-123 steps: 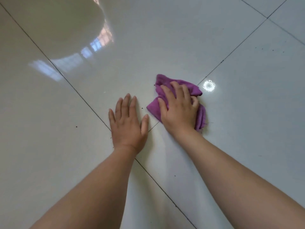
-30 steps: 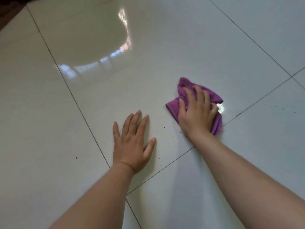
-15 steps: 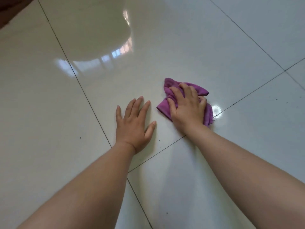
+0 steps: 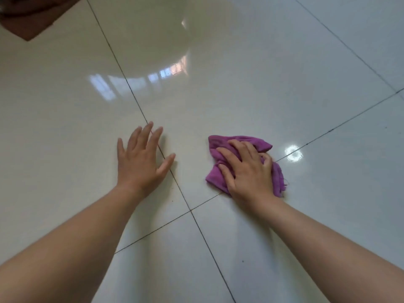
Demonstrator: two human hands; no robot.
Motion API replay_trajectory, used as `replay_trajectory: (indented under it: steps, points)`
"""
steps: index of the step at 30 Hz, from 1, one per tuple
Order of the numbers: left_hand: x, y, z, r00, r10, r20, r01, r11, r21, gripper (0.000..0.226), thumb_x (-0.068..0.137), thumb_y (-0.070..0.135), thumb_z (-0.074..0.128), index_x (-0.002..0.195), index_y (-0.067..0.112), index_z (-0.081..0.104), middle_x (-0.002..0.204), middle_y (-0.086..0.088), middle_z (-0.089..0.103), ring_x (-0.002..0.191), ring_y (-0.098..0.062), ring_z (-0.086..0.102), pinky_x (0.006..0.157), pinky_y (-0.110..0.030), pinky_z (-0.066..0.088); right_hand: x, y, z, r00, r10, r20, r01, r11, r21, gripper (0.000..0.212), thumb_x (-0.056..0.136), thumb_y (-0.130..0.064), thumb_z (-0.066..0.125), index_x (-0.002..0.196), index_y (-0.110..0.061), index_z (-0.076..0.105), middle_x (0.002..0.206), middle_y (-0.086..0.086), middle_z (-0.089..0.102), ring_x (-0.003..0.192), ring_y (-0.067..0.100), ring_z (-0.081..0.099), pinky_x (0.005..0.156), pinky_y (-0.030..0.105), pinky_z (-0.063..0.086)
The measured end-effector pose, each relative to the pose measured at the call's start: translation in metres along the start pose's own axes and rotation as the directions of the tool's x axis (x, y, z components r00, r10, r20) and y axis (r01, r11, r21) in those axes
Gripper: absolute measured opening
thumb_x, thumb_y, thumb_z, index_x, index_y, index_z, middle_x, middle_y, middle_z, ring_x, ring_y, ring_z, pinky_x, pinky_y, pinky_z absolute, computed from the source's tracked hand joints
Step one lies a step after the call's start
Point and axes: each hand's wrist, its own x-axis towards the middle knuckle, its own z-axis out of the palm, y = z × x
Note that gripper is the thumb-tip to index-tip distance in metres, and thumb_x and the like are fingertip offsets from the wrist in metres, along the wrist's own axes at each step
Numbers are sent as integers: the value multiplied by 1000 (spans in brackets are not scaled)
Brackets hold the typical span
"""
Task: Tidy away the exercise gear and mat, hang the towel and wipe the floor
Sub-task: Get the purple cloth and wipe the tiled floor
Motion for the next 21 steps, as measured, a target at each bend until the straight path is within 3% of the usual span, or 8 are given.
replay_trajectory:
  steps: [2, 5, 7, 11, 13, 15, 19, 21]
  points:
    - [2, -6, 7, 989, -145, -4, 145, 989, -28, 77, 80, 66, 20, 147, 27, 16, 157, 5, 7, 144, -18, 2, 114, -53, 1, 29, -11, 2, 989, 146, -26, -145, 989, 37, 46, 87, -49, 30, 124, -35, 52, 139, -3, 45, 128, 20, 36, 92, 39, 19]
    - [3, -7, 10, 987, -159, -26, 157, 985, -77, 77, 78, 67, 20, 145, 28, 22, 156, 5, 13, 143, -17, 4, 115, -50, 2, 73, -35, 12, 973, 230, -1, -229, 973, 18, 49, 89, -48, 26, 132, -34, 44, 145, -3, 36, 134, 21, 28, 96, 41, 16]
    - [5, -7, 10, 986, -165, -38, 161, 983, -91, 78, 77, 67, 20, 144, 28, 24, 155, 6, 16, 142, -16, 6, 114, -49, 3, 83, -50, 15, 987, 163, 7, -164, 986, 32, 48, 89, -47, 28, 131, -33, 46, 145, -3, 38, 133, 21, 30, 95, 40, 17]
    - [6, -7, 10, 983, -176, -51, 169, 978, -119, 76, 77, 65, 25, 143, 28, 29, 154, 5, 21, 142, -18, 11, 113, -50, 6, 49, -53, 14, 992, -128, -19, 128, 991, 30, 40, 86, -45, 39, 119, -33, 57, 133, -3, 52, 123, 18, 38, 87, 37, 23]
    - [5, -7, 10, 983, -177, -44, 170, 977, -127, 75, 77, 64, 27, 143, 28, 30, 154, 5, 22, 141, -18, 12, 113, -51, 6, 33, -43, 10, 982, -186, -35, 188, 981, 57, 37, 85, -45, 43, 116, -33, 61, 129, -3, 56, 120, 18, 42, 84, 36, 26]
    - [6, -7, 11, 984, -175, -35, 170, 979, -116, 74, 78, 63, 27, 143, 27, 29, 154, 5, 21, 141, -17, 10, 113, -51, 5, 38, -38, 9, 993, -115, -34, 117, 991, 61, 38, 86, -45, 42, 116, -33, 60, 130, -3, 55, 120, 18, 44, 84, 36, 26]
    - [6, -5, 11, 984, -178, -22, 175, 979, -102, 74, 78, 62, 26, 144, 27, 27, 155, 5, 18, 141, -16, 7, 112, -51, 3, 78, -59, 16, 978, 203, -56, -201, 979, 44, 42, 88, -45, 34, 123, -32, 54, 136, -2, 49, 125, 22, 42, 87, 36, 19]
    - [7, -6, 12, 984, -177, -24, 174, 980, -100, 74, 79, 62, 25, 144, 27, 26, 155, 5, 18, 141, -17, 7, 112, -51, 3, 84, -69, 20, 978, 202, -46, -202, 979, 21, 43, 88, -45, 33, 124, -32, 54, 137, -2, 48, 126, 23, 41, 87, 36, 19]
